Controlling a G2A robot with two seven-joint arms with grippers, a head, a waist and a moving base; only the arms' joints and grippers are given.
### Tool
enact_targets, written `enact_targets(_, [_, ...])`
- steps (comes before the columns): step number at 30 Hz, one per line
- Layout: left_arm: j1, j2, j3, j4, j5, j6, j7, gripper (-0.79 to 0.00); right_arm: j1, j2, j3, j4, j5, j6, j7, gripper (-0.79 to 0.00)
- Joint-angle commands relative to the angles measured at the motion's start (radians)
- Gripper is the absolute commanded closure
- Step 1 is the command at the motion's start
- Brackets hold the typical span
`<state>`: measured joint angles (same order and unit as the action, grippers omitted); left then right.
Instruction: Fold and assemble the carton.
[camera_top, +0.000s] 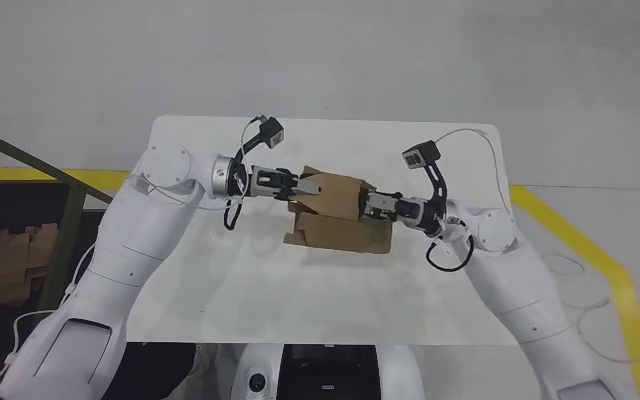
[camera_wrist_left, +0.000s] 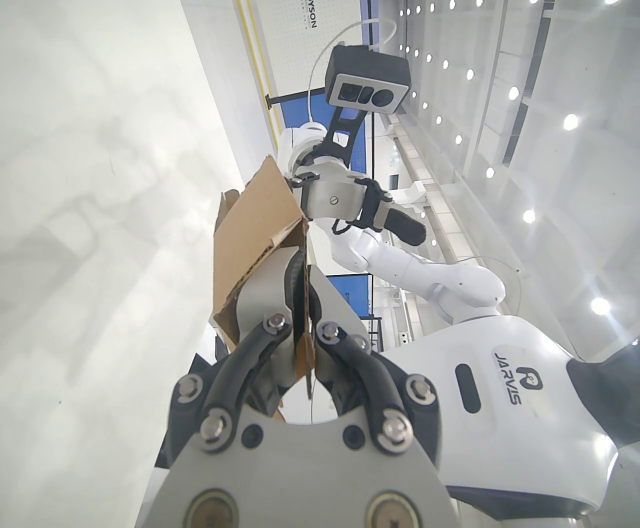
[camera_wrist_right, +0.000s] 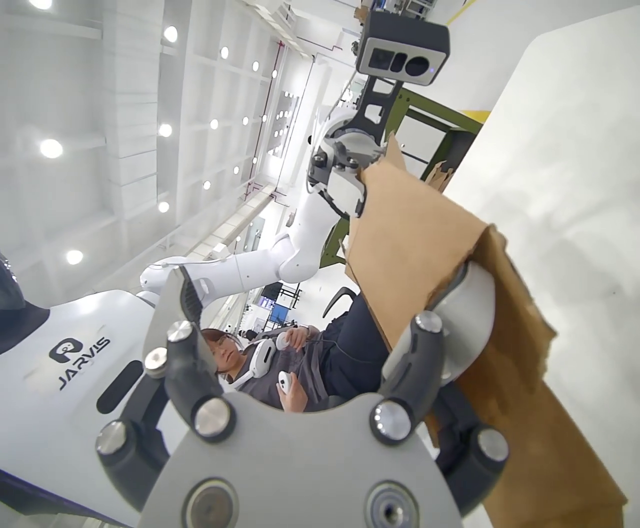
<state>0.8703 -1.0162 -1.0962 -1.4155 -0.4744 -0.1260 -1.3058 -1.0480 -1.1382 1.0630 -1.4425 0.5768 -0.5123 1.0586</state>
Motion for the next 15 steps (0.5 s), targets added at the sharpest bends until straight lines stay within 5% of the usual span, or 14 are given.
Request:
enact_targets(1, [0.0,0.0,0.002,0.0,0.001,-0.001,-0.002,0.0,0.001,0.0,0.004,0.0,0.007,-0.001,0.005,-0.748])
enact_targets(8, [0.0,0.0,0.003,0.003,0.005,-0.003,-0.01,0.0,0.012,-0.001,0.01,0.008,0.013,0.014,0.022,-0.73])
enact_targets(12, [0.001,0.0,0.007,-0.002,0.01,-0.004,-0.016,0.0,0.019,-0.004,0.005,0.01,0.013,0.028,0.025,-0.533])
enact_targets(15, [0.001,0.0,0.011,-0.006,0.016,-0.006,-0.014,0.0,0.027,-0.007,-0.004,0.012,0.006,0.032,0.028,-0.499])
